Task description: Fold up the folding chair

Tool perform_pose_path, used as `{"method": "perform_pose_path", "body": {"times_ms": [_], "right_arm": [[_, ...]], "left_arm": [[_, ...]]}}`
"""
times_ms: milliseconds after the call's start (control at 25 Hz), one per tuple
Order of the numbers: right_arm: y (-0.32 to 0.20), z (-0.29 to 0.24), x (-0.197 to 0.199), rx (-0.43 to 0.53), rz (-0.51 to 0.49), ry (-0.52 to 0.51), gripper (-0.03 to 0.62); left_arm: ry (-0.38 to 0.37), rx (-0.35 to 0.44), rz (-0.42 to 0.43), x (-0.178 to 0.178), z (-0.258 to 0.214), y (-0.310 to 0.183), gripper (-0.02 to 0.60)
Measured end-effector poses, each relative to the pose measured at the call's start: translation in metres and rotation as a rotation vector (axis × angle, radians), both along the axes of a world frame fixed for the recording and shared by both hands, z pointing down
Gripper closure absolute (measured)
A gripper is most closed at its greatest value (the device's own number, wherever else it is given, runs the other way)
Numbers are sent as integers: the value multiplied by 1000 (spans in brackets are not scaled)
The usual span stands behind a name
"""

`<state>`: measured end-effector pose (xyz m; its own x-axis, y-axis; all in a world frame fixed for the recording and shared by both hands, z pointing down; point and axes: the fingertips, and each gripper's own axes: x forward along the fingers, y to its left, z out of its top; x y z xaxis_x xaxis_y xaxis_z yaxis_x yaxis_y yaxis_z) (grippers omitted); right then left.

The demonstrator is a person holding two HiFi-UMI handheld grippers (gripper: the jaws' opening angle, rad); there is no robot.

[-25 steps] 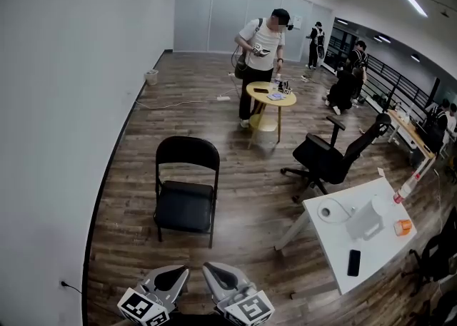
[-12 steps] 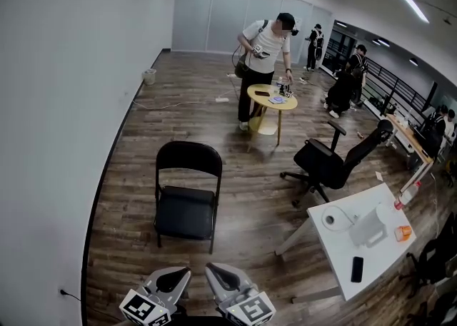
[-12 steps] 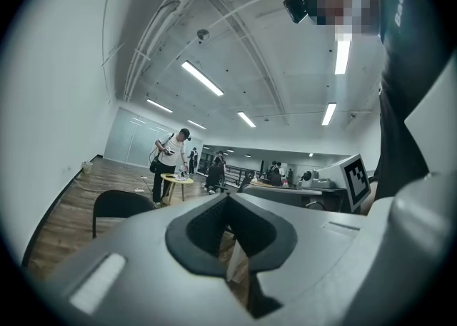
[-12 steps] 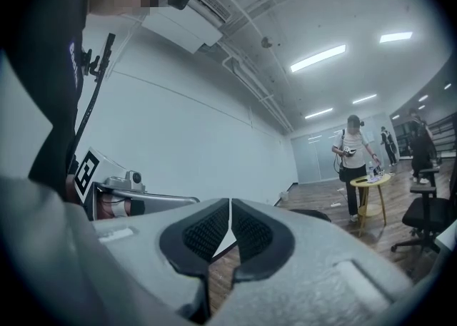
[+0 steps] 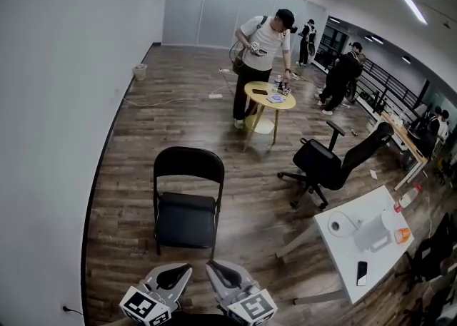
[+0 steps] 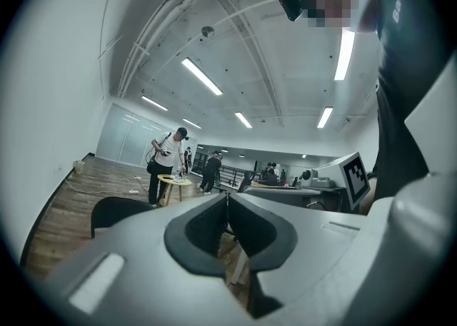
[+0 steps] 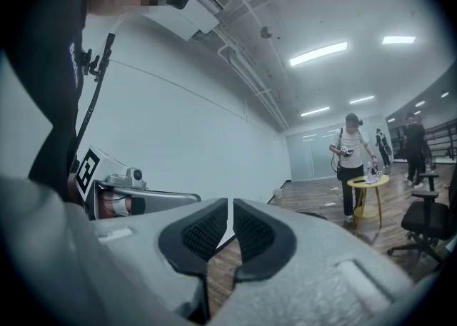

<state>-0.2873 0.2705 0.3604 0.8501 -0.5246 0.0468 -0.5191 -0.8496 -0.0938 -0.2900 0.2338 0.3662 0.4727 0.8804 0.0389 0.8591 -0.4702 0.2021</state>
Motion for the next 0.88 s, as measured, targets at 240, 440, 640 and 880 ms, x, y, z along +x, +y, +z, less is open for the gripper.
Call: {"method": "perform_pose_path", "body": {"times_ms": [240,440,640,880], "right_arm": [[-27,-2,42,-19,16,-13,571],[-37,-1,69,-33,45,-9,565],[-30,0,91,-46,59,-17,562],[-9,12,120,-24,35,-30,556]], "left_arm": [[-6,-7,0,46,0,-29,571],[-30,-15,-24,77,3,-48,560],[-53,-24,-52,101,7,-51,538],[-58,4,-74,123,19,-34,526]]}}
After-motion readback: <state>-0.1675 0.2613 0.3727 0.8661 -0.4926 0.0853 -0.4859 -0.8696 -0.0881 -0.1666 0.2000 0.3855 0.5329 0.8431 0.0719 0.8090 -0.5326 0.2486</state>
